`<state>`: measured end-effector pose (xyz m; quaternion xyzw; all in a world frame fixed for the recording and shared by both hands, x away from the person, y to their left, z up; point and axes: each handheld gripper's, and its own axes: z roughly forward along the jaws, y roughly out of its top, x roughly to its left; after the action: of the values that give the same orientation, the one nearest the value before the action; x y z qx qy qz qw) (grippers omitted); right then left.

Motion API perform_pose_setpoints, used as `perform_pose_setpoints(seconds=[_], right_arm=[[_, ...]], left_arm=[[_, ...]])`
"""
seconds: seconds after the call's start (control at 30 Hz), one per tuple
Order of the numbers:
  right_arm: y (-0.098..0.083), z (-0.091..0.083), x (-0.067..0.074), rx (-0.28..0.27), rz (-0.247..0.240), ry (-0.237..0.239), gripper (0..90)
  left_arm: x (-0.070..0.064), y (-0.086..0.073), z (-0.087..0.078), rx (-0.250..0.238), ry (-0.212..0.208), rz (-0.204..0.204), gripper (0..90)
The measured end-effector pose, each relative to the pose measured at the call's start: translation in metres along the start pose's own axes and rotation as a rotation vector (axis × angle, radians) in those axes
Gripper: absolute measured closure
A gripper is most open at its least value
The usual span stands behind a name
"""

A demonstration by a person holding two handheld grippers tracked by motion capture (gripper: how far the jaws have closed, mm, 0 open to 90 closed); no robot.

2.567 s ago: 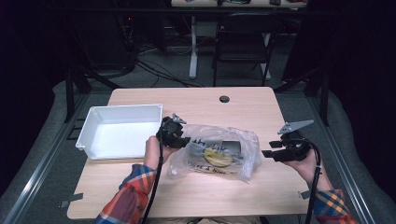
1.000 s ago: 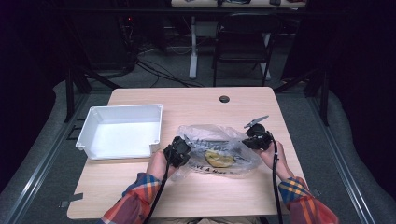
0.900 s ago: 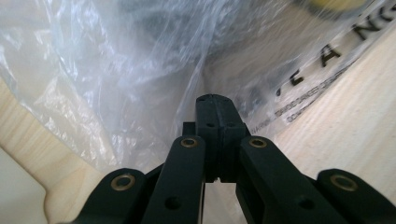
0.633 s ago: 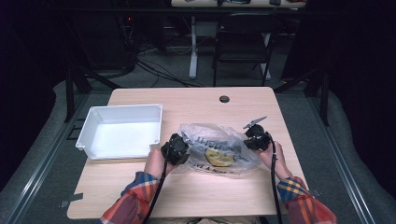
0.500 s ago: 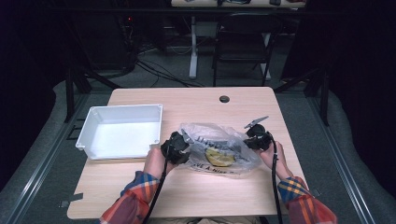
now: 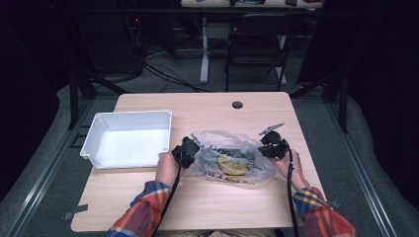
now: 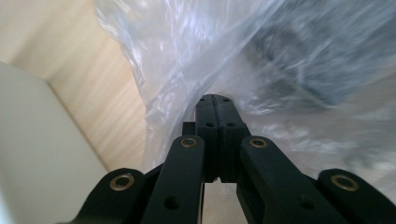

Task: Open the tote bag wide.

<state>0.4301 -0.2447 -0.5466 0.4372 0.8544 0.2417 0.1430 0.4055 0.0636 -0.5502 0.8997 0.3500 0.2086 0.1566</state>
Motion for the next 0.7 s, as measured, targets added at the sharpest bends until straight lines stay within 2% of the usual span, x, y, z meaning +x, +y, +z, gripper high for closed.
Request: perform_pose_setpoints(seconds=[0.07, 0.13, 0.17, 0.37, 0.47, 0.5, 0.57, 0.67, 0.7], right_arm=[[-0.001, 0.002, 0.0, 0.008, -0.01, -0.024, 90.0], [-0.002, 0.004, 0.0, 0.011, -0.001, -0.029, 90.0], [-0.002, 0.003, -0.001, 0.034, -0.012, -0.037, 89.9], [-0.004, 0.006, -0.005, 0.073, -0.01, -0.073, 90.0], [-0.005, 0.007, -0.006, 0.073, 0.003, -0.078, 90.0], [-0.005, 0.008, -0.006, 0.061, 0.013, -0.077, 90.0], [-0.005, 0.006, -0.007, 0.073, -0.003, -0.064, 90.0], [-0.008, 0.005, -0.008, 0.057, 0.004, -0.024, 90.0], [-0.008, 0.004, -0.009, 0.062, -0.007, -0.012, 90.0]], left_arm=[[0.0, -0.001, 0.007, 0.024, -0.004, -0.001, 90.0], [0.0, -0.002, 0.009, 0.026, -0.002, -0.003, 90.0], [0.001, -0.002, 0.009, 0.025, -0.004, -0.004, 90.0], [-0.001, -0.003, 0.008, 0.035, -0.011, 0.005, 90.0], [-0.002, -0.003, 0.007, 0.049, -0.023, 0.016, 90.0], [-0.003, -0.003, 0.006, 0.053, -0.033, 0.021, 90.0], [-0.005, -0.004, 0.004, 0.055, -0.052, 0.027, 90.0], [-0.011, -0.006, -0.002, 0.07, -0.117, 0.046, 90.0], [-0.014, -0.007, -0.006, 0.079, -0.134, 0.068, 90.0]])
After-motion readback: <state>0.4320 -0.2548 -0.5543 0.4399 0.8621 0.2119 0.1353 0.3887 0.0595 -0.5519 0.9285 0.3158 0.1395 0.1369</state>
